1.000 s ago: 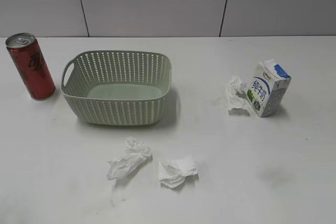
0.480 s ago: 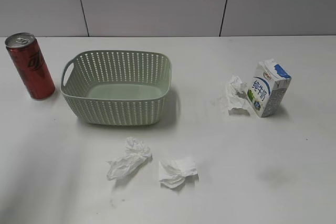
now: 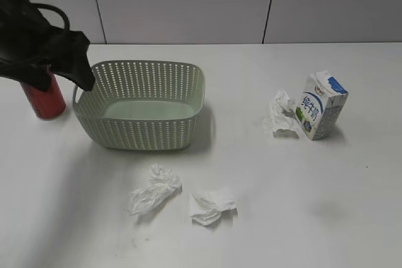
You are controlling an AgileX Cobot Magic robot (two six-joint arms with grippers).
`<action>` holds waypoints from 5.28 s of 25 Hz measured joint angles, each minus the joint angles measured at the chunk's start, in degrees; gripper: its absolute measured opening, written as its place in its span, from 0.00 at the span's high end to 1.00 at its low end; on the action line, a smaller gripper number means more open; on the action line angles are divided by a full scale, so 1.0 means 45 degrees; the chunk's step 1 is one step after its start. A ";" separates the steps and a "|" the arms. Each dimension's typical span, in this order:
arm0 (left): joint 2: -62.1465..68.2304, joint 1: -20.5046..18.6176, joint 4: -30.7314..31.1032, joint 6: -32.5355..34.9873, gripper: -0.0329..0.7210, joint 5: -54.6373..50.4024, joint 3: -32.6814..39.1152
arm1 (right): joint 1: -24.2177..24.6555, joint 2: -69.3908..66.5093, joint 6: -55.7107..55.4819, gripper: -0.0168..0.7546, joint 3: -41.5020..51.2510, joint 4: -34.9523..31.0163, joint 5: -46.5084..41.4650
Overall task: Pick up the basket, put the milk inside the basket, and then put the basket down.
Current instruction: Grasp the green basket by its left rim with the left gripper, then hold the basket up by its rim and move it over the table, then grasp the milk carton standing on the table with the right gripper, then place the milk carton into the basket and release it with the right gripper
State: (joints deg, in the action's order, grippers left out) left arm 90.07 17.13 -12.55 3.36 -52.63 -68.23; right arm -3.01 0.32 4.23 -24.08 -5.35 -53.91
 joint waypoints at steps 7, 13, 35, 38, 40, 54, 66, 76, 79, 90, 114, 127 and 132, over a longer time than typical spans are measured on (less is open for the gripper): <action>0.2249 0.0036 0.0433 -0.0609 0.17 0.1672 -0.0003 | 0.0000 0.0000 0.0000 0.21 0.0000 0.0000 0.0000; 0.3070 0.0036 0.0629 -0.0990 0.18 0.3031 -0.0014 | 0.0000 0.0000 0.0000 0.21 0.0000 0.0000 0.0000; 0.4780 0.0036 0.1306 -0.3152 0.96 0.4390 -0.0394 | 0.0000 0.0000 0.0000 0.21 0.0000 0.0000 0.0000; 0.4750 0.0036 0.1303 -0.3365 0.96 0.3796 -0.0558 | 0.0000 0.0000 0.0000 0.21 0.0000 0.0000 0.0000; 0.4555 0.0051 0.1264 -0.3396 0.96 0.3410 -0.0622 | 0.0000 0.0000 0.0000 0.21 0.0000 0.0000 0.0000; 0.2036 0.0113 0.1113 -0.3598 0.96 0.1798 -0.0686 | 0.0000 0.0000 0.0000 0.21 0.0000 0.0000 0.0000; 0.2036 0.0117 0.1097 -0.3624 0.96 0.1658 -0.0686 | 0.0000 -0.1805 0.0569 0.12 -0.0801 -0.0780 0.2485; 0.2036 0.0117 0.0989 -0.3635 0.96 0.1665 -0.0686 | -0.0147 -0.8706 0.2128 0.11 -0.1418 -0.1450 0.6942; 0.2036 0.0117 0.0976 -0.3635 0.96 0.1697 -0.0686 | -0.0418 -1.1302 0.2362 0.11 -0.2331 -0.1487 0.7083; 0.2036 0.0117 0.0879 -0.3635 0.96 0.1697 -0.0686 | -0.1605 -1.8552 0.2808 0.11 -0.5909 -0.1508 0.7287; 0.2036 0.0117 0.0880 -0.3635 0.96 0.1674 -0.0686 | -0.1620 -2.3805 0.2852 0.51 -0.6976 -0.2403 0.9070; 0.2036 0.0117 0.0916 -0.3635 0.96 0.1715 -0.0686 | -0.1686 -2.1754 0.3386 0.53 -0.7036 -0.2232 0.8143; 0.2036 0.0117 0.0916 -0.3635 0.96 0.1725 -0.0686 | -0.2696 -2.0869 0.3441 0.53 -0.8511 -0.1707 0.6160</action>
State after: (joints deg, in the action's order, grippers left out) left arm 99.23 17.66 -8.43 -12.99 -44.86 -71.32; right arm -15.14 -93.59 19.71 -62.38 -13.03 -26.19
